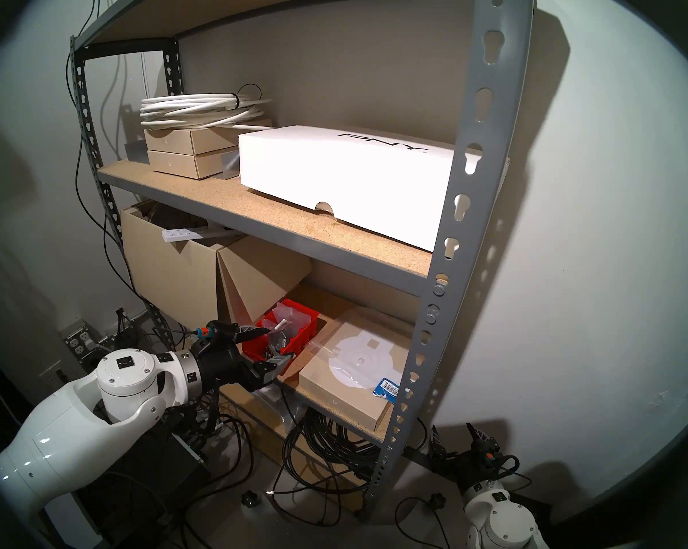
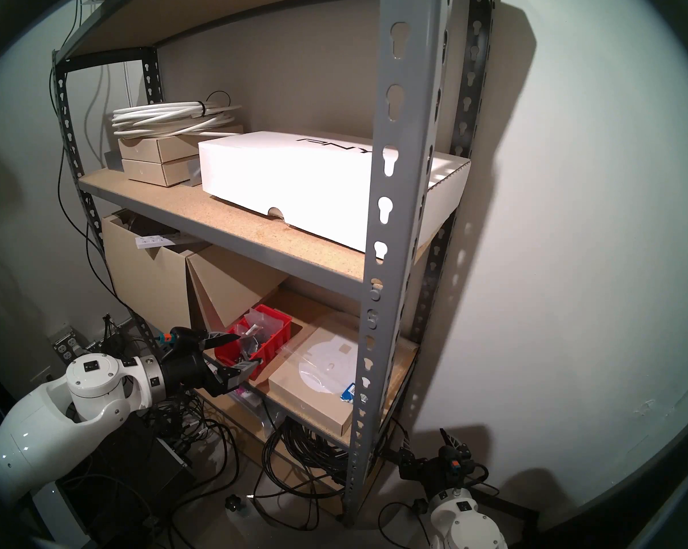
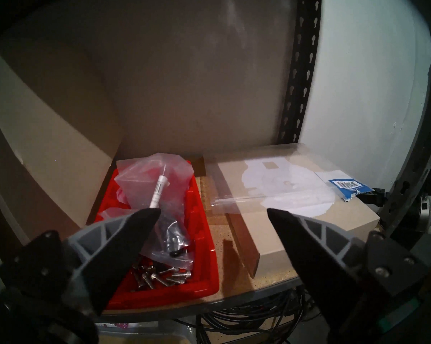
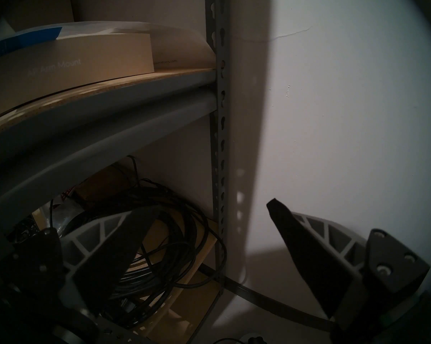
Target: Organize the rack shelf by putting things into a case
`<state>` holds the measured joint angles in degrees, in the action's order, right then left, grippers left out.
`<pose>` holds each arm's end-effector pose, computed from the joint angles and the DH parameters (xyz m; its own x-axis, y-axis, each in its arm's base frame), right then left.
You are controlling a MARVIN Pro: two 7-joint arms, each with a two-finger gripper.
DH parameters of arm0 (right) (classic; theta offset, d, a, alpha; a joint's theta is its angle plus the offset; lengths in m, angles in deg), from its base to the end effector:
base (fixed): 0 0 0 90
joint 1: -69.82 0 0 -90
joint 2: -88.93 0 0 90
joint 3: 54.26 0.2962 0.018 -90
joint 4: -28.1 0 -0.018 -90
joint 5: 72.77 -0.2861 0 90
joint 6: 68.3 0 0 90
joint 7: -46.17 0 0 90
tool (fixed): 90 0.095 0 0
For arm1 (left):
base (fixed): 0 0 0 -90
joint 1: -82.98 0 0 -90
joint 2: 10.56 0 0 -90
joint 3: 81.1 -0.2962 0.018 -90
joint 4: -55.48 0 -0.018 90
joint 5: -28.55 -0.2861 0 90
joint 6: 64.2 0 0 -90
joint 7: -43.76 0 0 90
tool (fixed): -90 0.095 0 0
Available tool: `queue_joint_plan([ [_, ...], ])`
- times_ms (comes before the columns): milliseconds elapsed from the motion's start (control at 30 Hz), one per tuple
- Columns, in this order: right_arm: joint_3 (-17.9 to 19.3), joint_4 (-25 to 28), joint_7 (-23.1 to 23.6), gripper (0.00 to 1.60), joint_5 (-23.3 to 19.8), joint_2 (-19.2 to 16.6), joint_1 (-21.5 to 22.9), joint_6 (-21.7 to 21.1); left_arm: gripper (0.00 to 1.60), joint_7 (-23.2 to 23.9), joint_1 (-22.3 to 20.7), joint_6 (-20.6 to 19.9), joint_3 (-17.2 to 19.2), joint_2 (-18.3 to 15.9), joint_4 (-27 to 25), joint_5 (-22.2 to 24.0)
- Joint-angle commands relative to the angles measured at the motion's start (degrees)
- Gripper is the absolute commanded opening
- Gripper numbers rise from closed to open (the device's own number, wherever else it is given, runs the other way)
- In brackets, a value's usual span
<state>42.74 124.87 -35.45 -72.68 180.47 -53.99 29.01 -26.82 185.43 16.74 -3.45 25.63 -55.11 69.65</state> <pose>0.1837 -0.0275 -0.4340 0.3395 0.0051 0.9406 0.0219 -0.9998 -0.0025 0.3061 0.0727 -0.2638 0.2369 -0.2180 0.9468 -0.6866 -0.7270 0.0044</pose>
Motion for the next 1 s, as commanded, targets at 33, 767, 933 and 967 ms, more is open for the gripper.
queue_joint_plan([
  [33,-0.01,1.00,-0.01,1.60,-0.02,0.02,0.03,0.07,1.44,-1.64,-3.08,1.42,-1.34,2.28,1.00,-2.39],
  [767,-0.01,1.00,-0.01,1.60,-0.01,0.02,0.02,0.07,1.32,-3.30,-7.68,1.66,-5.95,5.68,5.57,-6.05],
  [933,-0.01,1.00,-0.01,1.60,-0.02,0.02,0.03,0.07,1.34,-3.04,-9.27,1.81,-7.00,6.73,6.96,-6.87],
  [967,-0.01,0.99,-0.01,1.60,-0.02,0.02,0.03,0.07,1.34,-3.00,-9.64,1.77,-7.21,6.97,7.26,-7.01],
])
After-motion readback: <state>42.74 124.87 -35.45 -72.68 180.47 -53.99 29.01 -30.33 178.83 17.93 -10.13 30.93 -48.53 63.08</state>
